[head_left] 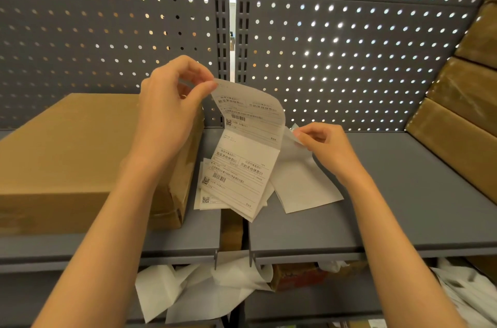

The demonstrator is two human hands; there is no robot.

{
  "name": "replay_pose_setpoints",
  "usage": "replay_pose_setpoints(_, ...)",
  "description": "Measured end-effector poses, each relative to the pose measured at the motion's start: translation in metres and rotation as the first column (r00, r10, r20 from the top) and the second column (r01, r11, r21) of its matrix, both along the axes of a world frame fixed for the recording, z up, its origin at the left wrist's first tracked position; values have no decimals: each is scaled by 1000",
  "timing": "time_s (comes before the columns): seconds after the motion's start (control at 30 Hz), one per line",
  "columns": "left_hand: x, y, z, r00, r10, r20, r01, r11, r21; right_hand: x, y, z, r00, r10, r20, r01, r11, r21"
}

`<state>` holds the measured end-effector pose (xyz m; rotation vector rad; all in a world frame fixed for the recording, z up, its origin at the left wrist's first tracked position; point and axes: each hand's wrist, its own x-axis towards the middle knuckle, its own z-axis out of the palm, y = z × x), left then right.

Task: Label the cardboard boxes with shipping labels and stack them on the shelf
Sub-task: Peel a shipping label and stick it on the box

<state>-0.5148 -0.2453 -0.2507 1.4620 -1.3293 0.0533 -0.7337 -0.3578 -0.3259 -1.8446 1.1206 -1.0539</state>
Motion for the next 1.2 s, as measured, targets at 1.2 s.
replay_pose_setpoints(1.2,30,6,8,998,20,-60,-28,990,-137,-12,-2,-14,994,-103,-29,103,994,17)
